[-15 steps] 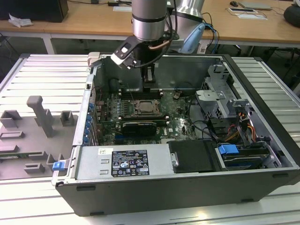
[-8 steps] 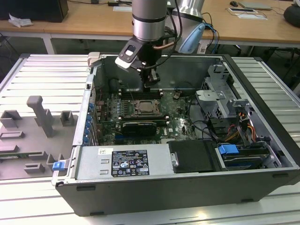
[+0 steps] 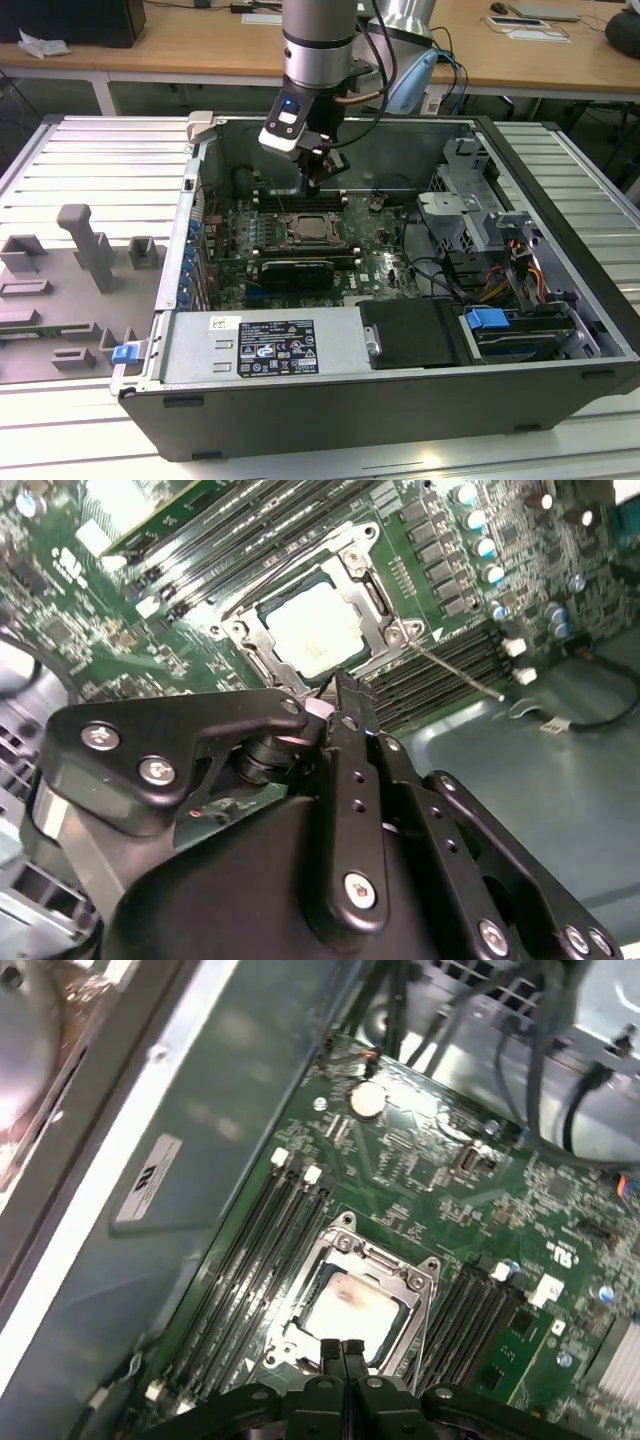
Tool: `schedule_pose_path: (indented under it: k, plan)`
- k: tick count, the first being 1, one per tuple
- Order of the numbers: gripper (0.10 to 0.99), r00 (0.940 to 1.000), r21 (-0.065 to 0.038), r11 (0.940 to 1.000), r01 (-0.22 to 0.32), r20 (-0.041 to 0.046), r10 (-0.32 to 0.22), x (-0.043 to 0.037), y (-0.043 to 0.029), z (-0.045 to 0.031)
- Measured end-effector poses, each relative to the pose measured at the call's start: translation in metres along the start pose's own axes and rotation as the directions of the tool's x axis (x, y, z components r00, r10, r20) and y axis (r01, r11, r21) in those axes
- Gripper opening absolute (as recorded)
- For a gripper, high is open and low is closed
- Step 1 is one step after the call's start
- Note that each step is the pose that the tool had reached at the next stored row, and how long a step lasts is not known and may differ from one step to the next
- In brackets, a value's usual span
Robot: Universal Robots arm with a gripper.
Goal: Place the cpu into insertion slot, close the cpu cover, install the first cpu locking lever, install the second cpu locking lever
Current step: 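Install the first cpu locking lever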
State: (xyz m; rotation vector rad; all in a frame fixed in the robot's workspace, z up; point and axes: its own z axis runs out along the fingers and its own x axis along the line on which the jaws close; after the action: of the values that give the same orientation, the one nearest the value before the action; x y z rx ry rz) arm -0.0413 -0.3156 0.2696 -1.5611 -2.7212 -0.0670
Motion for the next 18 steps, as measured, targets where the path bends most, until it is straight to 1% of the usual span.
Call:
schedule_pose_path:
  k: [2,4,6,8,11,12,13,14,15,18]
  plan:
    - [0.106,0.9990,0.001,0.9990,0.045,-0.0016,-0.045,0.0000,0.0000,0.0000]
    - [0.106,0.9962,0.002,0.9962,0.087,-0.0032,-0.087,0.0000,0.0000,0.0000]
    - [0.106,0.9881,0.003,0.9881,0.154,-0.0057,-0.154,0.0000,0.0000,0.0000]
    - [0.106,0.9774,0.004,0.9774,0.211,-0.0080,-0.211,0.0000,0.0000,0.0001]
    - [0.106,0.9643,0.005,0.9643,0.265,-0.0102,-0.265,0.0000,0.0000,0.0001]
    - [0.106,0.9587,0.006,0.9588,0.284,-0.0110,-0.284,0.0000,0.0000,0.0001]
    - [0.106,0.9513,0.006,0.9514,0.308,-0.0120,-0.308,0.0000,0.0000,0.0001]
    - [0.106,0.9464,0.006,0.9464,0.323,-0.0127,-0.323,0.0000,0.0000,0.0001]
    - [0.106,0.9372,0.006,0.9372,0.349,-0.0138,-0.349,0.0000,0.0000,0.0001]
    - [0.106,0.8887,0.007,0.8888,0.458,-0.0189,-0.458,0.0000,0.0000,0.0001]
